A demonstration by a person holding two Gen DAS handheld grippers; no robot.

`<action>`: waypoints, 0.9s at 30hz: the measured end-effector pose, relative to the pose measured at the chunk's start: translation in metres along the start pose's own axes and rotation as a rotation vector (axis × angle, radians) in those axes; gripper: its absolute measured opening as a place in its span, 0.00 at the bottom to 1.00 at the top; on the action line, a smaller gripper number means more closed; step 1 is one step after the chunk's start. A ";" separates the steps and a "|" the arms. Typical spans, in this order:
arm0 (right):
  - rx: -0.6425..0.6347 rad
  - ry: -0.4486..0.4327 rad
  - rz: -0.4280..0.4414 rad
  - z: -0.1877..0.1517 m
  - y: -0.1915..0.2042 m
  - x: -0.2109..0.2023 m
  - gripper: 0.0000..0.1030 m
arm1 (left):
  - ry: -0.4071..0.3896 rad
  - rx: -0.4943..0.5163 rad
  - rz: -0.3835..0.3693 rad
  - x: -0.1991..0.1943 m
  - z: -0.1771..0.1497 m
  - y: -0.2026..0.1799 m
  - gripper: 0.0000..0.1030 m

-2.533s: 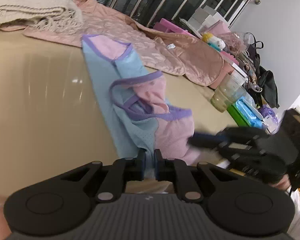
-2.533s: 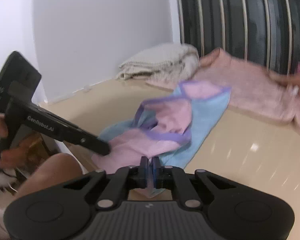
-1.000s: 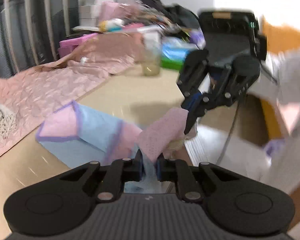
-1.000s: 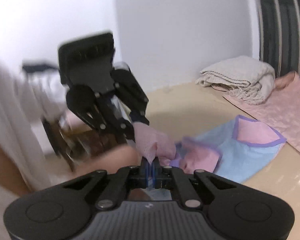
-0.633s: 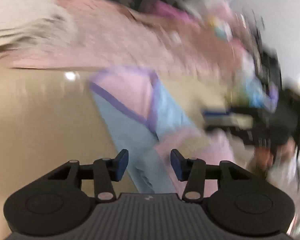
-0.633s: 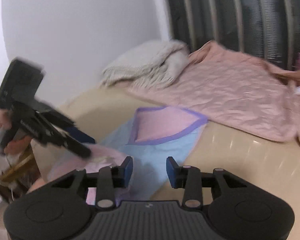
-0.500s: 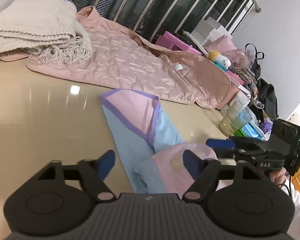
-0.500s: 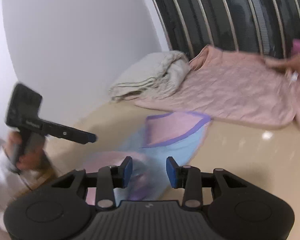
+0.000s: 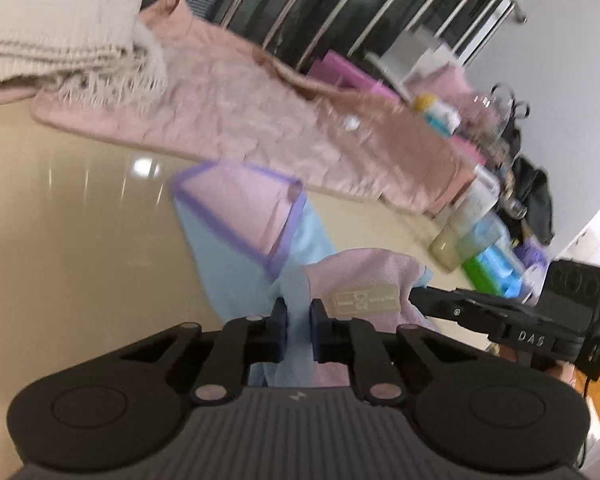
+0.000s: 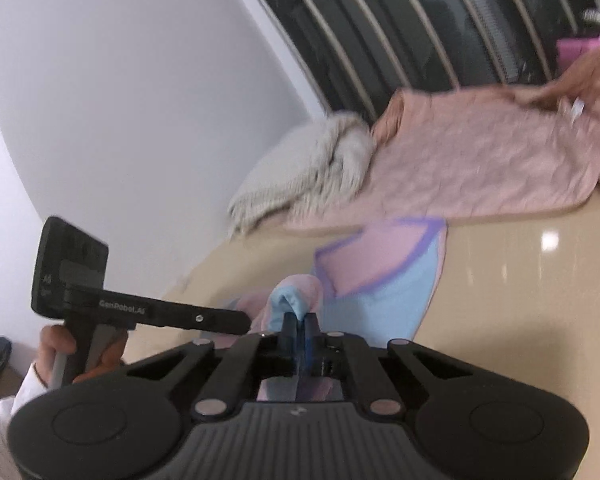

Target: Fold clothes

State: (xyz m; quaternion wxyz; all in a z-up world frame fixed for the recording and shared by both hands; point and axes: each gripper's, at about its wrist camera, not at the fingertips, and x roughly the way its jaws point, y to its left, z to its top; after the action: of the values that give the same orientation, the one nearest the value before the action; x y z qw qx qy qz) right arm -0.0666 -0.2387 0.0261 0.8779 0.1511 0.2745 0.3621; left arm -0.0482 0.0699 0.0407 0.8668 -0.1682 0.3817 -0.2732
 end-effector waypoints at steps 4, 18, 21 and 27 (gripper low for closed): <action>-0.028 0.017 -0.113 0.006 -0.004 0.016 0.03 | 0.028 -0.023 0.061 0.025 0.009 0.001 0.15; 0.037 0.090 -0.169 0.003 -0.009 0.025 0.12 | -0.046 0.111 0.187 0.023 -0.019 -0.042 0.42; 0.037 0.148 -0.182 -0.004 -0.017 0.048 0.03 | -0.007 0.083 0.227 0.035 -0.030 -0.037 0.28; 0.038 0.055 -0.254 -0.001 -0.019 0.030 0.03 | -0.059 0.049 0.268 0.014 -0.047 -0.034 0.27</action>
State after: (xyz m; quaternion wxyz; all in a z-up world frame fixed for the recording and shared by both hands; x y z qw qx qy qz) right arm -0.0387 -0.2298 0.0053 0.9059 0.1218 0.3221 0.2466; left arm -0.0873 0.0309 0.0192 0.9103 -0.1023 0.3682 -0.1593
